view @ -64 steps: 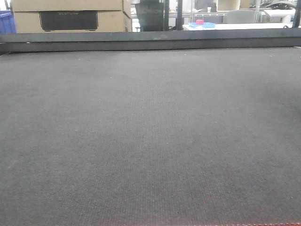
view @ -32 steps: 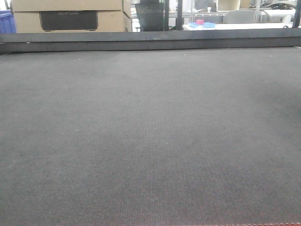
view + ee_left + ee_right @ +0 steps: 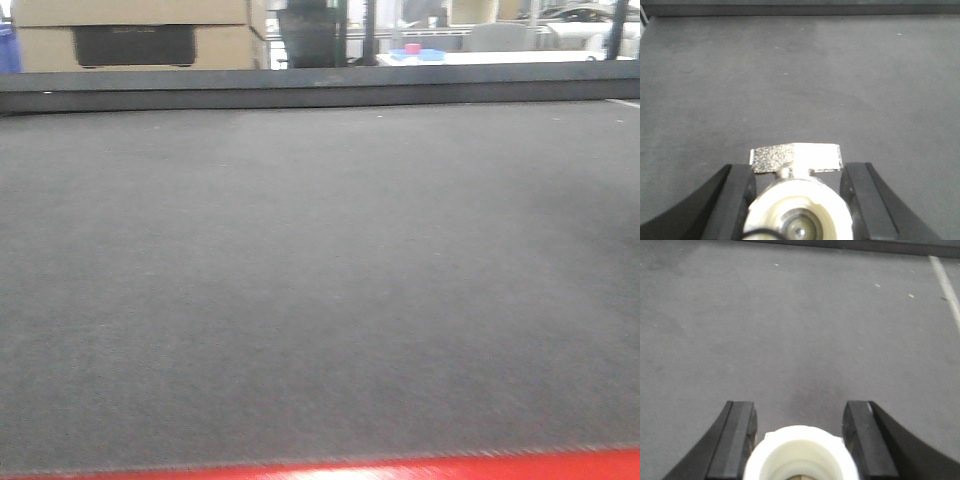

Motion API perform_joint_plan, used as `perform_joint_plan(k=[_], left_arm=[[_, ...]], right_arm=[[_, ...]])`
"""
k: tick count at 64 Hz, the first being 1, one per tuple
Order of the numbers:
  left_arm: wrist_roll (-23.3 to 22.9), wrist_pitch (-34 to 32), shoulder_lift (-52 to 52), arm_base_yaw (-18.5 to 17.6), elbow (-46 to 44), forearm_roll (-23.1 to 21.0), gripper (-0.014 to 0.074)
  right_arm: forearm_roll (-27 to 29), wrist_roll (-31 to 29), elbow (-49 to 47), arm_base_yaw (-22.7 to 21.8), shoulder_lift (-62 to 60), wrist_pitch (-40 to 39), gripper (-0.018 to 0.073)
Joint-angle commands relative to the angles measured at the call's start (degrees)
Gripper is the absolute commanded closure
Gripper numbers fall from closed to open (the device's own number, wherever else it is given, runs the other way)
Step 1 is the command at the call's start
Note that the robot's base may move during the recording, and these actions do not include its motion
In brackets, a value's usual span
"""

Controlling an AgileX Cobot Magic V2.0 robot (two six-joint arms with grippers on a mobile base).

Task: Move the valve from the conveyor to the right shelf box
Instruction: 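Hold both valves while the base drives to the blue-bin shelf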

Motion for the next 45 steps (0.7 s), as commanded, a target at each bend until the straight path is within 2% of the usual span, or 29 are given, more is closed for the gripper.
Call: perform_joint_plan(k=[1,45], left_arm=[[-0.48,-2.72,-0.59,-0.31,-0.19,-0.44,0.0708],[-0.48,-2.72,-0.59,-0.31,-0.19,-0.44,0.0708]], right_arm=[[-0.55,-0.17,-1.02,0.06,-0.73,-3.72,0.0713],[-0.55,-0.17,-1.02,0.06,-0.73,-3.72,0.0713]])
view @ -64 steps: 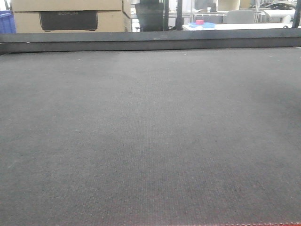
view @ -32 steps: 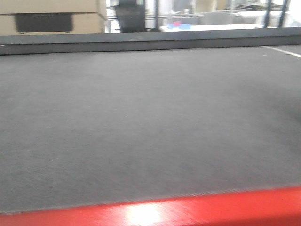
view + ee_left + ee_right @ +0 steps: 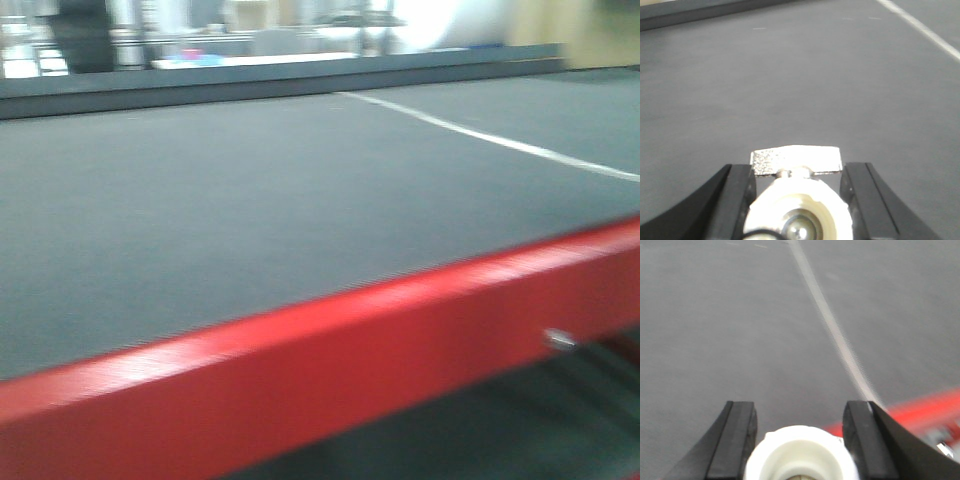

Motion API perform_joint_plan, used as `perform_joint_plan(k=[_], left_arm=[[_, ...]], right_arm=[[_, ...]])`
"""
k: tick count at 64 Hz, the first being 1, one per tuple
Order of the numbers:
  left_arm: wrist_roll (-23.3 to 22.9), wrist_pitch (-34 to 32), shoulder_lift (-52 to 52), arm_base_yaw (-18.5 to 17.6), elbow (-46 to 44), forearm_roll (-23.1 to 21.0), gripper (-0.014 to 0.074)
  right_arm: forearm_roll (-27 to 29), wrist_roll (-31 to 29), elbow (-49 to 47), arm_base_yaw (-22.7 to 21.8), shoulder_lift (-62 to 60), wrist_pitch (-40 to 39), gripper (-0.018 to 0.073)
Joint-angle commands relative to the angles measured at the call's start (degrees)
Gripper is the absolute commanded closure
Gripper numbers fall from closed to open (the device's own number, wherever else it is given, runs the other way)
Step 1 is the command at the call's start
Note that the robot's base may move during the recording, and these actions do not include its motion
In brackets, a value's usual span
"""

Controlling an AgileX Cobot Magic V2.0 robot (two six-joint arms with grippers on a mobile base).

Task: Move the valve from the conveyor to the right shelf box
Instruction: 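Hold both valves while the base drives to the blue-bin shelf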

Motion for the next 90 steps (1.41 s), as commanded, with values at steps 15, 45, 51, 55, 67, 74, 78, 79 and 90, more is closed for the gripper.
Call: perform_joint_plan(k=[15,45,51,55,67,74,78,79,90], left_arm=[[-0.39,-2.64,-0.59,-0.31,-0.19,-0.44,0.0708],[-0.39,-2.64,-0.59,-0.31,-0.19,-0.44,0.0708],[-0.39,-2.64,-0.59,-0.31,-0.19,-0.44,0.0708],[-0.39,-2.64,-0.59,-0.31,-0.19,-0.44,0.0708],[-0.39,-2.64,-0.59,-0.31,-0.19,-0.44,0.0708],[-0.39,-2.64,-0.59,-0.31,-0.19,-0.44,0.0708],[-0.39,-2.64,-0.59,-0.31,-0.19,-0.44,0.0708],[-0.39,-2.64,-0.59,-0.31,-0.19,-0.44,0.0708],[-0.39,-2.64,-0.59,-0.31,-0.19,-0.44,0.0708]], right_arm=[[-0.55,-0.17,-1.02,0.06,-0.73,-3.72,0.0713],[-0.55,-0.17,-1.02,0.06,-0.73,-3.72,0.0713],[-0.55,-0.17,-1.02,0.06,-0.73,-3.72,0.0713],[-0.55,-0.17,-1.02,0.06,-0.73,-3.72,0.0713],[-0.55,-0.17,-1.02,0.06,-0.73,-3.72,0.0713],[-0.55,-0.17,-1.02,0.06,-0.73,-3.72,0.0713],[-0.55,-0.17,-1.02,0.06,-0.73,-3.72,0.0713],[-0.55,-0.17,-1.02,0.06,-0.73,-3.72,0.0713],[-0.55,-0.17,-1.02,0.06,-0.73,-3.72,0.0713]])
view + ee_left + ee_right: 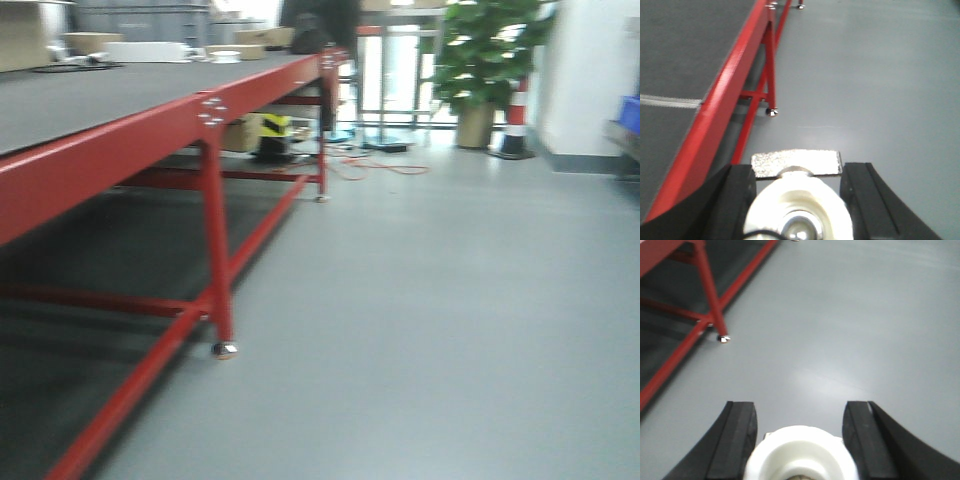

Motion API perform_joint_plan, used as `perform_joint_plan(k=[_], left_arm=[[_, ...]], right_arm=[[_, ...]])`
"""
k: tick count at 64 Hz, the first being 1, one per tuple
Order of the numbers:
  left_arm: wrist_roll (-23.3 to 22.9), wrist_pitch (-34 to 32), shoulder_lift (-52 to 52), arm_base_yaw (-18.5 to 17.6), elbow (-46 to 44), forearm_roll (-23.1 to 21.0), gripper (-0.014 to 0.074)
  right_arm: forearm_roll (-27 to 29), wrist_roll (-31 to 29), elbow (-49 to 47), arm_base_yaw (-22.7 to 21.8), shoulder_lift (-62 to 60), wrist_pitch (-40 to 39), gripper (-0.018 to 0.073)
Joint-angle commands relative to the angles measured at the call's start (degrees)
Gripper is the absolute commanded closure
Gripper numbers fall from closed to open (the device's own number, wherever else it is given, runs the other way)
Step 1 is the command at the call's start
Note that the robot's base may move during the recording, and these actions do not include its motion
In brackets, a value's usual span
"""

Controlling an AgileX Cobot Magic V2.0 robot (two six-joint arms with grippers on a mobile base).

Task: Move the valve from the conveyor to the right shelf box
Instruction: 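Hold both valves while the base drives to the blue-bin shelf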

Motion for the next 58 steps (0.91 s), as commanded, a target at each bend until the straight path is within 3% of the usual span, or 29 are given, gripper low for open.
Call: perform_joint_plan(k=[1,58], left_arm=[[-0.39,-2.64,-0.59,-0.31,-0.19,-0.44,0.0708],[-0.39,-2.64,-0.59,-0.31,-0.19,-0.44,0.0708]], right_arm=[[-0.44,-0.17,-1.02,0.06,-0.73,-3.72,0.0713],[-0.44,-0.17,-1.02,0.06,-0.73,-3.72,0.0713]])
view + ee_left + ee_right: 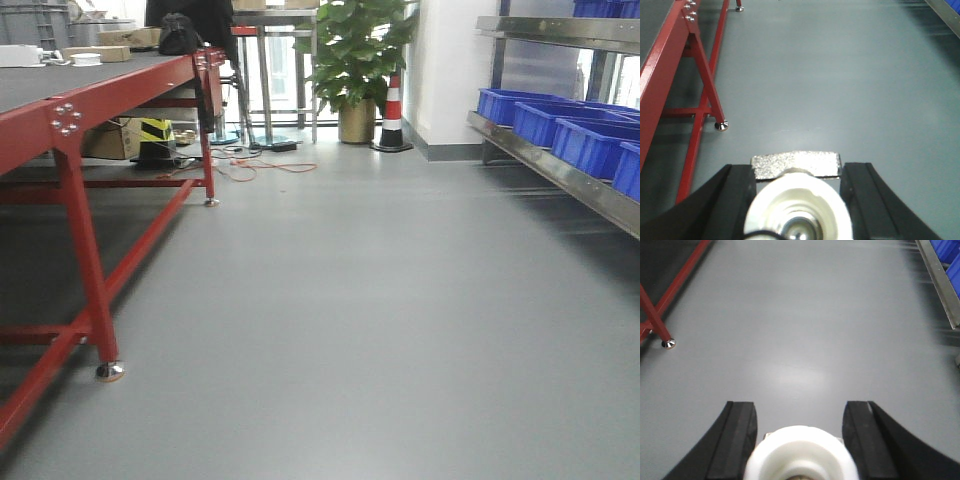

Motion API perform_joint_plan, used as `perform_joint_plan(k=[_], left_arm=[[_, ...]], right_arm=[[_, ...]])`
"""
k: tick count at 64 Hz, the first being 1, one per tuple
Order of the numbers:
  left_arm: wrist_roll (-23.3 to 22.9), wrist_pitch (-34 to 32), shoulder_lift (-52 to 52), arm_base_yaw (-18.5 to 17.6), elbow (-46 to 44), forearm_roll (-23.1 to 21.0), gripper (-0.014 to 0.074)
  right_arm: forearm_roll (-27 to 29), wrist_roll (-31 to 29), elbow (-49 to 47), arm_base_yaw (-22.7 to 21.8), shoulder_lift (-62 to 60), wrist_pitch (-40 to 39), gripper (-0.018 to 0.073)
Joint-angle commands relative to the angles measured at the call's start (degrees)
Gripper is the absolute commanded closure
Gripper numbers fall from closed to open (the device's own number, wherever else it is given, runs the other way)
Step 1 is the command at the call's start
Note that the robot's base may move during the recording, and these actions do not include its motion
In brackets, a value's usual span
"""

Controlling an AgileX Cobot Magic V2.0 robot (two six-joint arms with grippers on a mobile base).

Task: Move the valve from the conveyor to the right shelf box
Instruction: 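Hold both valves while the base drives to the blue-bin shelf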

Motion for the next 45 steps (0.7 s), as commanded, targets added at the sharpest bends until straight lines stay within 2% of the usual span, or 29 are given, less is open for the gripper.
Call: perform_joint_plan(k=[1,45], left_arm=[[-0.39,-2.64,-0.59,-0.31,-0.19,-0.44,0.0708],[-0.39,-2.64,-0.59,-0.31,-0.19,-0.44,0.0708]], right_arm=[[-0.44,-0.17,-1.02,0.06,-0.73,-3.72,0.0713],[-0.44,-0.17,-1.02,0.06,-0.73,-3.72,0.0713]])
